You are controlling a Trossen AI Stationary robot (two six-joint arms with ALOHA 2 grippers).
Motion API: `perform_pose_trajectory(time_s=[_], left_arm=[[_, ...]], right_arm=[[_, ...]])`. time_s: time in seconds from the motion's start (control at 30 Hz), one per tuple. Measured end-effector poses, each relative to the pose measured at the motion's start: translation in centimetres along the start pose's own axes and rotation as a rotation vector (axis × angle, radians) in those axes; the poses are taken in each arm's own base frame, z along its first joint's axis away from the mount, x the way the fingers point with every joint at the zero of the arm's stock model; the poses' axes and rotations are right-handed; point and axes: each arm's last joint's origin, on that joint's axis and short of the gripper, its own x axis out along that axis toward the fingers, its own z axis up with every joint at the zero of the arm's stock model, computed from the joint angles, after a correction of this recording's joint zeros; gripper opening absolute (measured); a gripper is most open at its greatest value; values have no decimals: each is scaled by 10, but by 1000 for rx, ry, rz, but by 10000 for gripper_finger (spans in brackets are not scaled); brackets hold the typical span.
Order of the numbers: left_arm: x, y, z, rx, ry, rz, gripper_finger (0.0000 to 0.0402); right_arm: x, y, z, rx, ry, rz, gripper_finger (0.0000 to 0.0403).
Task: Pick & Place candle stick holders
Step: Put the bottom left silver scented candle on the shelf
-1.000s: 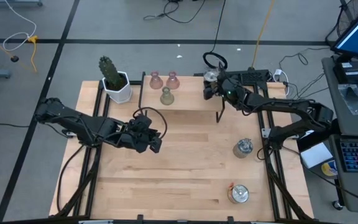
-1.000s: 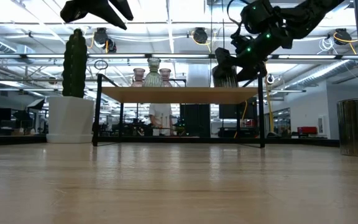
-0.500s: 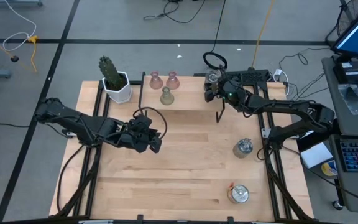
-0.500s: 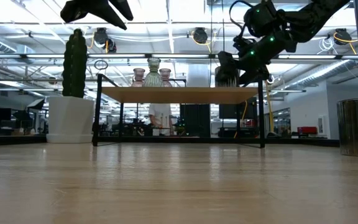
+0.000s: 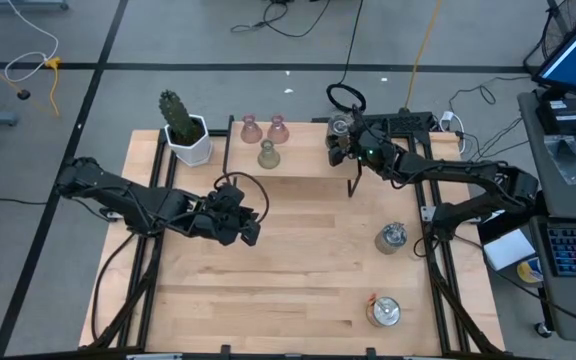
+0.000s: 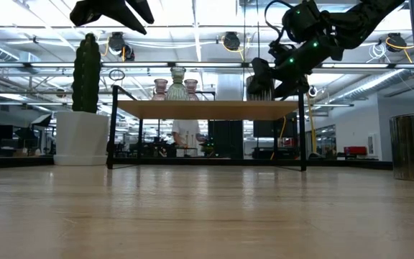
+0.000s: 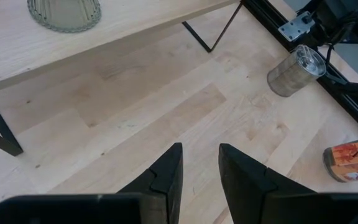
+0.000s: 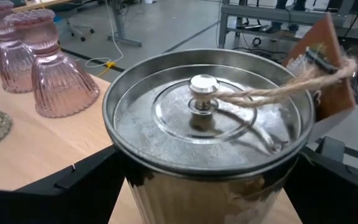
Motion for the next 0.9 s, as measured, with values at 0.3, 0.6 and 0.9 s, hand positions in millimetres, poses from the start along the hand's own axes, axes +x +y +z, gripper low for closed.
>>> perform_pose_trajectory(time_s=[0.3,0.6,0.9], left_arm=[[0,0,0,-4,0,0,104],[0,0,0,-6,-1,-3,104],[0,-1,0,-3,-2,-5,104]], right_arm=[[0,0,0,-37,-2,-8,389],[0,-1,1,-43,-13,-32,389],[-8,-3,10,-58,-51,-24,389]])
